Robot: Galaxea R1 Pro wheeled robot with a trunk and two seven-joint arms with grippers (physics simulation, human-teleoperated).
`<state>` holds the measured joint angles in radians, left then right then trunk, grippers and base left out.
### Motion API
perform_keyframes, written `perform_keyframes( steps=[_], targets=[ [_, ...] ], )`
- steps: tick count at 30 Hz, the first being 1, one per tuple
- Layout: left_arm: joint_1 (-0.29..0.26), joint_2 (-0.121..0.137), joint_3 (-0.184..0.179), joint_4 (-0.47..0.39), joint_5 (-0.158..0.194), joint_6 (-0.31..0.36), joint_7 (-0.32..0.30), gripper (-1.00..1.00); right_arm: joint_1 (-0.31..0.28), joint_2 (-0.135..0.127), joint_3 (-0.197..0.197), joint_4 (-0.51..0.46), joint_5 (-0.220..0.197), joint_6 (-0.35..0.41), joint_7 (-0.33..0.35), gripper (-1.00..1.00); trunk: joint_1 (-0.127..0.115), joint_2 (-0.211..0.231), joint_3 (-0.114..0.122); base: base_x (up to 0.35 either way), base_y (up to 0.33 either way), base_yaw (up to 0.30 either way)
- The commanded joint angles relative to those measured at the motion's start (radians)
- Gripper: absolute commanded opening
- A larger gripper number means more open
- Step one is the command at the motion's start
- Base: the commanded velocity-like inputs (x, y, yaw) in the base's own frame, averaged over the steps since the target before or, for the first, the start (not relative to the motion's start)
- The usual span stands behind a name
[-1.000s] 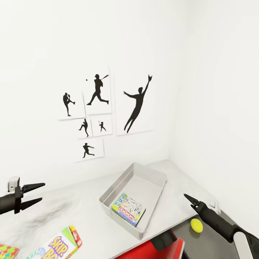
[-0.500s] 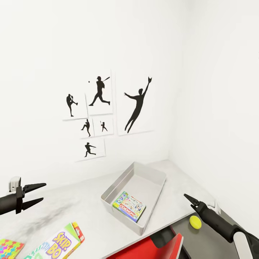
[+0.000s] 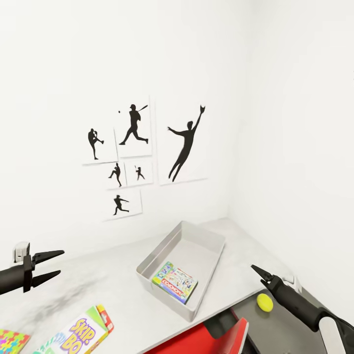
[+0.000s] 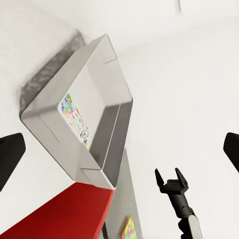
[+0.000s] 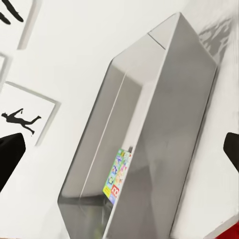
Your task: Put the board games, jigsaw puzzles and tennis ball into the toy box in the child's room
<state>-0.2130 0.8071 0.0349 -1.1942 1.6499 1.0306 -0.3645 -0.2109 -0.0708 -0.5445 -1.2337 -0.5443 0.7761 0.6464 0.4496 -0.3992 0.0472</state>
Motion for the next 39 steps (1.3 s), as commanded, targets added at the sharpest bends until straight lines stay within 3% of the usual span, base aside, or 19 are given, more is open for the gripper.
perform_keyframes(
  steps=[1, 11, 39],
  targets=[
    [0.0, -0.001, 0.001, 0.001, -0.007, 0.003, -0.008, 1.0, -0.001, 0.0, -0.002, 0.0, -0.002, 0.006, 0.002, 1.0, 0.0, -0.001, 0.0, 0.0, 0.0, -0.191],
    [0.0, -0.002, 0.001, 0.001, -0.007, 0.004, -0.008, 1.0, -0.001, 0.0, -0.002, 0.0, 0.0, 0.006, 0.002, 1.0, 0.0, -0.001, 0.0, -0.124, 0.039, -0.236],
    [0.0, -0.002, 0.009, 0.001, -0.008, 0.004, -0.008, 1.0, -0.001, 0.0, -0.003, 0.002, 0.006, 0.006, 0.001, 1.0, 0.0, -0.001, 0.0, -0.279, 0.141, -0.26]
  ],
)
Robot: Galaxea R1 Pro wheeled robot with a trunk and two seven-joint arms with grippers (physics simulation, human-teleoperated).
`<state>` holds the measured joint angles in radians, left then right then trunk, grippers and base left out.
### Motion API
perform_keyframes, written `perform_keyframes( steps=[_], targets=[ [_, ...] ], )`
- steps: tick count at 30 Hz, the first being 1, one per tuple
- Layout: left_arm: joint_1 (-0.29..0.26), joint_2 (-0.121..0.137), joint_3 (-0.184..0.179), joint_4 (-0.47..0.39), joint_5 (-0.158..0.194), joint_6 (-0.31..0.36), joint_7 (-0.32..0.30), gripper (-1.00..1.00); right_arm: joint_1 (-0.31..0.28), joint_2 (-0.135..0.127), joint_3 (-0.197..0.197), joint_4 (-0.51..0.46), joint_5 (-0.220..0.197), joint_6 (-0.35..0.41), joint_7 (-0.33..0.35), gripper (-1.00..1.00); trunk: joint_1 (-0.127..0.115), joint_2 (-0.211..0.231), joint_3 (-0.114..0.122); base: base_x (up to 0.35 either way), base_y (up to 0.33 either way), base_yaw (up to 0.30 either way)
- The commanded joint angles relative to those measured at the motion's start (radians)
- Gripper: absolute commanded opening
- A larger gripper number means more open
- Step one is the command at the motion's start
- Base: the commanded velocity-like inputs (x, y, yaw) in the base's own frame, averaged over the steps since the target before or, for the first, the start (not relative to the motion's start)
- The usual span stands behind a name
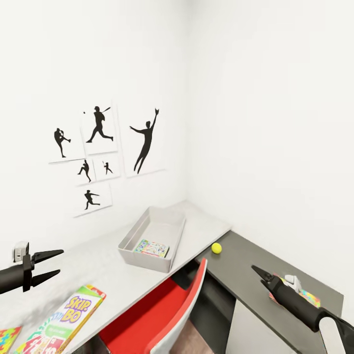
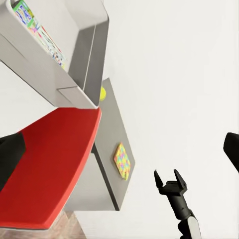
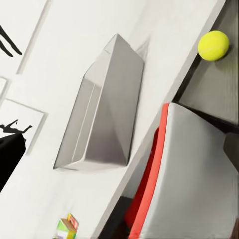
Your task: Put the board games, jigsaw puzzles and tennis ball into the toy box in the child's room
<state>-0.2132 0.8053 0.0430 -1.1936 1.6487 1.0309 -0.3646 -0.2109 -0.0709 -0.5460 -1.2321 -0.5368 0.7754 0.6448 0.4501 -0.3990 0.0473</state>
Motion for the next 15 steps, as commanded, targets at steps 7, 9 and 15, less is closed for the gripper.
perform_keyframes(
  steps=[7, 9, 15],
  targets=[
    [0.0, 0.0, 0.001, 0.001, -0.007, 0.003, -0.008, 1.0, -0.001, 0.0, -0.002, 0.0, -0.002, 0.006, 0.002, 1.0, 0.0, -0.001, -0.001, -0.281, 0.148, -0.26],
    [0.0, 0.0, 0.001, 0.001, -0.007, 0.003, -0.007, 1.0, -0.001, 0.0, -0.002, 0.0, -0.001, 0.006, 0.002, 1.0, 0.0, -0.001, -0.001, -0.252, 0.144, -0.26],
    [0.0, 0.0, 0.001, 0.001, -0.007, 0.003, -0.007, 1.0, -0.001, 0.0, -0.002, 0.0, 0.0, 0.006, 0.0, 1.0, 0.0, -0.001, -0.001, -0.184, 0.08, -0.26]
  ],
)
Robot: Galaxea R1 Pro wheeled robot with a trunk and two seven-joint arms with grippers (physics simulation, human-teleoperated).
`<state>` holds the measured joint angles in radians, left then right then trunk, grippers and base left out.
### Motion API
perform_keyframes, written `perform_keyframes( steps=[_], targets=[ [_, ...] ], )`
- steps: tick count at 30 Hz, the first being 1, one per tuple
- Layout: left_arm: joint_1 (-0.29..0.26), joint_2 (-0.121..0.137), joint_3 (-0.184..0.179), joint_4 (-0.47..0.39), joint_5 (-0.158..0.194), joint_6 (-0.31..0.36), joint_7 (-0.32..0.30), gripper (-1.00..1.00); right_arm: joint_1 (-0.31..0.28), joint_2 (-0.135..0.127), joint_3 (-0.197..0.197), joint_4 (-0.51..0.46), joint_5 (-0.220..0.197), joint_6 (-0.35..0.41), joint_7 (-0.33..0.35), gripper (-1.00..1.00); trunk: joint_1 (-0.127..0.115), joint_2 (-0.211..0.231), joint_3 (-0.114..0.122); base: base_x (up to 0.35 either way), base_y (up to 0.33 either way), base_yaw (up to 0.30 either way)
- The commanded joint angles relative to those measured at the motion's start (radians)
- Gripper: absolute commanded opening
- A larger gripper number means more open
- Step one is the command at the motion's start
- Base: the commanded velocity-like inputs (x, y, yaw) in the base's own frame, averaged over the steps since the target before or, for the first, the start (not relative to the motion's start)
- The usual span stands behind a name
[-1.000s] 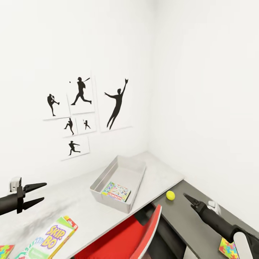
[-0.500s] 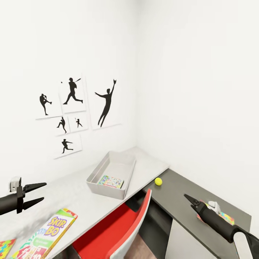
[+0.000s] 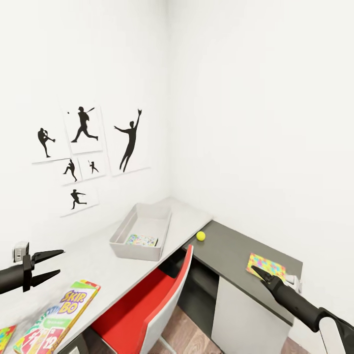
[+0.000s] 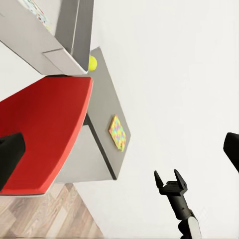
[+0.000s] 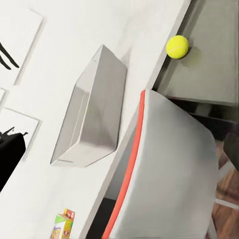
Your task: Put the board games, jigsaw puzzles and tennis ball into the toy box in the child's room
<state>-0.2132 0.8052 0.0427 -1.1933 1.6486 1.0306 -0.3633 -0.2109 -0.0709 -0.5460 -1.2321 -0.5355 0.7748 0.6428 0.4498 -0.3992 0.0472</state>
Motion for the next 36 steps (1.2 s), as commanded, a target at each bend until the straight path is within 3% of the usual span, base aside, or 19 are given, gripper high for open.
perform_keyframes(
  steps=[1, 36],
  targets=[
    [0.0, 0.0, 0.001, 0.001, -0.007, 0.003, -0.008, 1.0, -0.001, 0.0, -0.002, 0.0, -0.002, 0.006, 0.002, 1.0, 0.0, -0.001, 0.0, -0.115, 0.034, -0.26],
    [0.0, 0.0, 0.0, 0.0, -0.008, 0.003, -0.009, 1.0, -0.001, 0.0, -0.001, 0.0, 0.0, 0.006, -0.002, 1.0, 0.0, -0.001, 0.007, -0.01, 0.003, -0.26]
  ],
)
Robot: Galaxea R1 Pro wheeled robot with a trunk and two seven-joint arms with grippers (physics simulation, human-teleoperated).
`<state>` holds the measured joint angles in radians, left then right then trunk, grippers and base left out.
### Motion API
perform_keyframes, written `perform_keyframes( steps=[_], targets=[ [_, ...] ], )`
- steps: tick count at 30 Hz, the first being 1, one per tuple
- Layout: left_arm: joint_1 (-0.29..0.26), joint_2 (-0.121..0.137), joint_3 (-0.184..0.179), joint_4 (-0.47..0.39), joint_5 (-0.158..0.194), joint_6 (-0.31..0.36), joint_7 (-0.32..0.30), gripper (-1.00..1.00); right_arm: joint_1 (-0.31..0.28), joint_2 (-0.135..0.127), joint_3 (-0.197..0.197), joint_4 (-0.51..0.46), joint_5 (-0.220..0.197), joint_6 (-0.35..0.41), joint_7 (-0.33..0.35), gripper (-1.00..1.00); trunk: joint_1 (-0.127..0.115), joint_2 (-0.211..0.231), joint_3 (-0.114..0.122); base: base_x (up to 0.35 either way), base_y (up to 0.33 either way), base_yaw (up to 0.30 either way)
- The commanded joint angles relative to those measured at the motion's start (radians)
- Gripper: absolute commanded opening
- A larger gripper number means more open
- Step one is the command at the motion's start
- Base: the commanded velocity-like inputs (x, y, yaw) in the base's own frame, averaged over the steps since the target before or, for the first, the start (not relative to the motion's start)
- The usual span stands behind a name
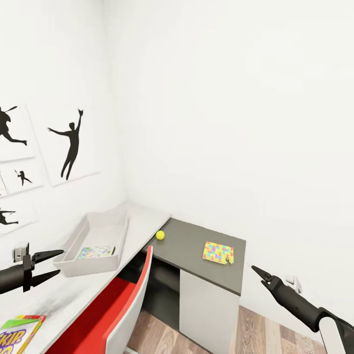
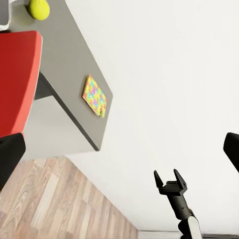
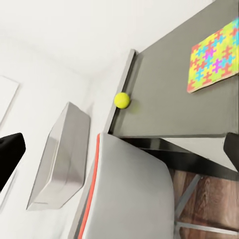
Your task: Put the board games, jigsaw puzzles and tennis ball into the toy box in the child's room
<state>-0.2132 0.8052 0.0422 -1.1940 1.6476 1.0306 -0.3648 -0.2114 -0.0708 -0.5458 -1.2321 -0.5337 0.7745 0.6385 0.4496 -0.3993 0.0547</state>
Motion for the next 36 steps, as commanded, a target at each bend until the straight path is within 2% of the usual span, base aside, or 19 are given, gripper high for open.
perform_keyframes(
  steps=[1, 36],
  targets=[
    [0.0, 0.0, 0.001, 0.001, -0.007, 0.003, -0.008, 1.0, -0.001, 0.0, -0.002, 0.0, -0.002, 0.006, 0.002, 1.0, 0.0, -0.001, 0.0, 0.0, 0.0, -0.26],
    [0.0, 0.0, 0.0, 0.001, -0.008, 0.003, -0.007, 1.0, -0.007, 0.0, -0.002, 0.027, 0.0, 0.006, -0.004, 1.0, 0.0, -0.001, 0.013, 0.0, 0.0, -0.261]
  ],
)
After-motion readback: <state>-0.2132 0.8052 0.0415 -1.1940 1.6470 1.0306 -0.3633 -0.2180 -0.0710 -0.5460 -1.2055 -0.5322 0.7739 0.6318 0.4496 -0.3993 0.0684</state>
